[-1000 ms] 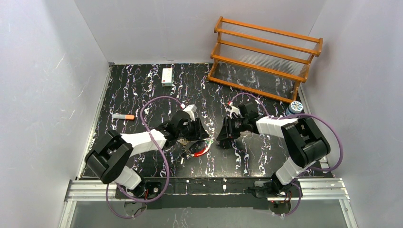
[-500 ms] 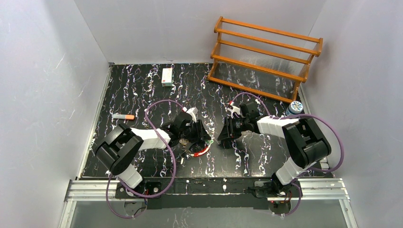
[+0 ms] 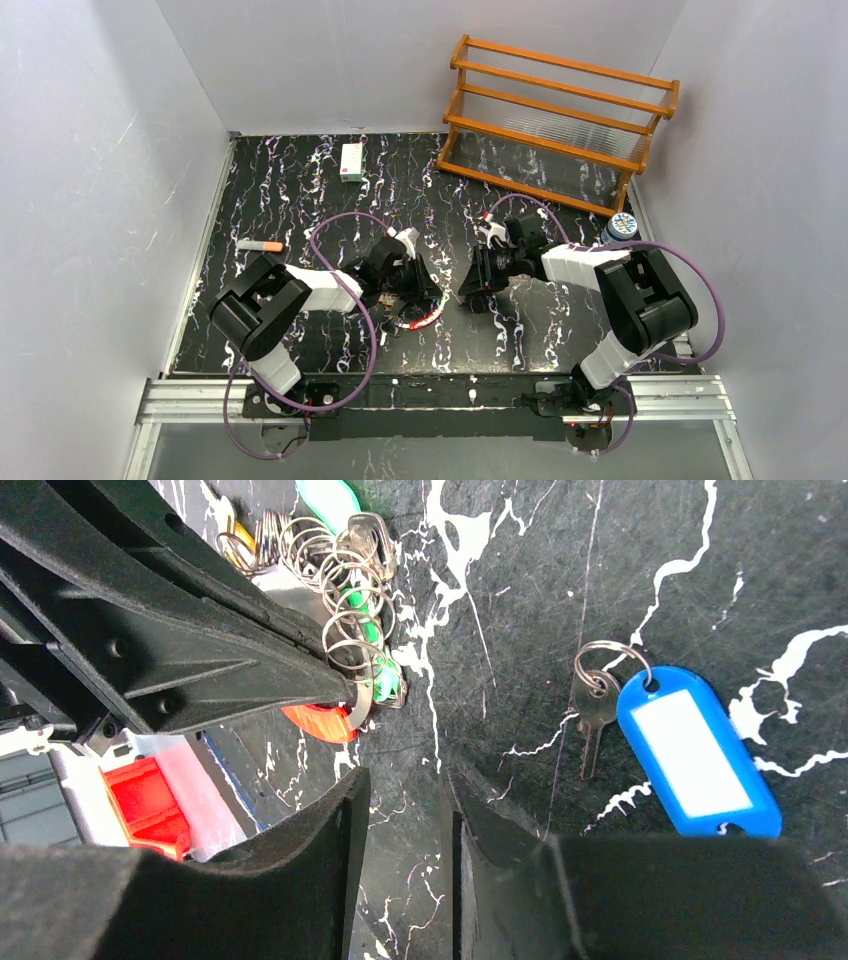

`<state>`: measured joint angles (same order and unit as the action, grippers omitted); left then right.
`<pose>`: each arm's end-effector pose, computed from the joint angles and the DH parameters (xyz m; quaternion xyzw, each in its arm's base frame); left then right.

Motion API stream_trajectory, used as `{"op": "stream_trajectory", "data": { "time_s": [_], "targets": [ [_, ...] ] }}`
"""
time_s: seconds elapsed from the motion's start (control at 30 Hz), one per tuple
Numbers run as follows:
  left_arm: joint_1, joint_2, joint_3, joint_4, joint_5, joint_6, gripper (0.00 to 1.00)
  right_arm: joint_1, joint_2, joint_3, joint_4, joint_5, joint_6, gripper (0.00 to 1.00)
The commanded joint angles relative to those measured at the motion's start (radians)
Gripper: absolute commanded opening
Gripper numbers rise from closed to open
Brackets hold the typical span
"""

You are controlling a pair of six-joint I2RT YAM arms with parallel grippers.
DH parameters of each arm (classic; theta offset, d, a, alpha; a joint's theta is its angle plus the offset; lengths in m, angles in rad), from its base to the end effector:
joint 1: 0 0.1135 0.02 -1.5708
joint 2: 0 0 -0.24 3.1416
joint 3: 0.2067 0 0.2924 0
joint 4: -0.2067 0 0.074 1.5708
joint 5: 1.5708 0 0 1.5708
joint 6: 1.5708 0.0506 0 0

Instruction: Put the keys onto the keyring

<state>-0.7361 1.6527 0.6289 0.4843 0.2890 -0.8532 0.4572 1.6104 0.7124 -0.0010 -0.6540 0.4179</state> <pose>0.2459 -0.2422 0.0766 0.0205 0.8636 -0.4360 0.2524 0.2788 0.1715 0.0775 -0.1234 0.8918 0.4069 0.1543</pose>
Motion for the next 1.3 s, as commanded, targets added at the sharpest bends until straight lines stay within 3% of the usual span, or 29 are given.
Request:
{"op": "stream_trajectory", "data": {
  "time_s": [0.0,0.13,0.33,0.57,0.87,1.07,1.27],
  "targets": [
    [-0.003,0.004,0.017,-0.010,0.017,0.016,0.02,-0.008,-0.041,0.022,-0.025,0.003,-0.015,0.40],
    [-0.003,-0.017,0.026,-0.050,0.016,0.059,0.00,-0.008,-0.059,0.025,-0.024,-0.002,-0.037,0.42],
    [-0.002,-0.065,0.070,-0.177,0.021,0.214,0.00,-0.010,-0.145,0.021,-0.009,-0.011,-0.102,0.65],
    [-0.003,-0.155,0.105,-0.332,0.030,0.453,0.00,-0.009,-0.262,-0.021,0.115,-0.047,-0.180,0.75],
    [-0.004,-0.329,-0.004,-0.255,0.077,0.669,0.00,-0.009,-0.465,-0.308,0.643,-0.205,-0.283,0.81],
    [-0.008,-0.408,-0.070,-0.180,0.122,0.733,0.00,0.009,-0.452,-0.340,0.724,-0.272,-0.312,0.78],
    [-0.012,-0.494,-0.144,-0.077,0.183,0.811,0.00,0.059,-0.392,-0.333,0.786,-0.282,-0.319,0.66]
  ]
}}
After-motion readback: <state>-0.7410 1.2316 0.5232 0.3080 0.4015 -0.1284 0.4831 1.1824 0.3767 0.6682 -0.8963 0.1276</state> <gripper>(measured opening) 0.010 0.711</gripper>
